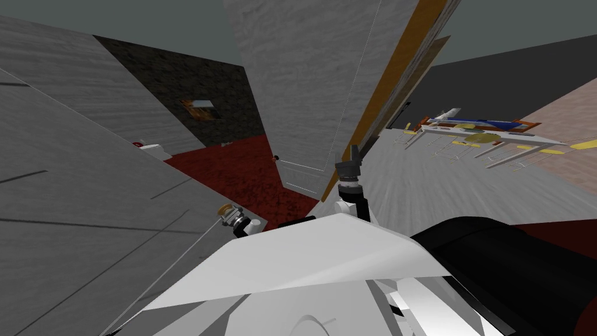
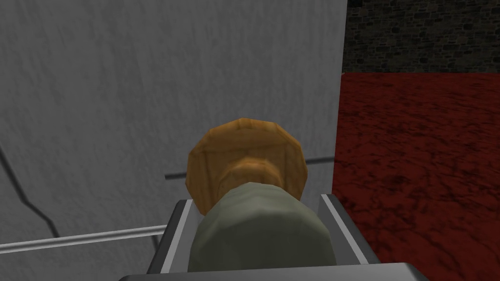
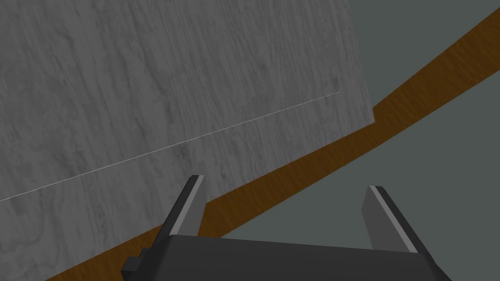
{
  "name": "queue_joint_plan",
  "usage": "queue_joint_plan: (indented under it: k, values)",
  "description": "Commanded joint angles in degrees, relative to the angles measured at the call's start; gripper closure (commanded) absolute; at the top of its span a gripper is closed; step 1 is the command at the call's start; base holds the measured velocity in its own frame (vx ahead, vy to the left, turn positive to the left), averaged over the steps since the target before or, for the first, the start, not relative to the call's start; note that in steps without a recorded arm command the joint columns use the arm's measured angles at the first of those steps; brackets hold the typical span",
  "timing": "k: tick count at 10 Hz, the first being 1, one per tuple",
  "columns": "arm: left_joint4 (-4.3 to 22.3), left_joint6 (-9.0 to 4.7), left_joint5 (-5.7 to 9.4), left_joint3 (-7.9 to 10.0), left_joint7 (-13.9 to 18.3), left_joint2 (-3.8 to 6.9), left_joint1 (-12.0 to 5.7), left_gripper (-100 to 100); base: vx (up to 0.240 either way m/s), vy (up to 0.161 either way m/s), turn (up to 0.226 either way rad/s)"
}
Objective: Push the door open
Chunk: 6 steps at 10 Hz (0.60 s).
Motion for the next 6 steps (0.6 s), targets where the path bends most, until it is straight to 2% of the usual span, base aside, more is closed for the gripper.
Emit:
queue_joint_plan:
  k: [1, 6]
  values:
    - [-0.8, -0.32, -0.22, 2.41, -0.2, -0.26, 0.22, 100, 0.078, 0.024, -0.020]
    - [-0.1, -0.30, -1.09, 7.04, 0.1, -1.78, -0.56, 100, 0.096, 0.031, -0.012]
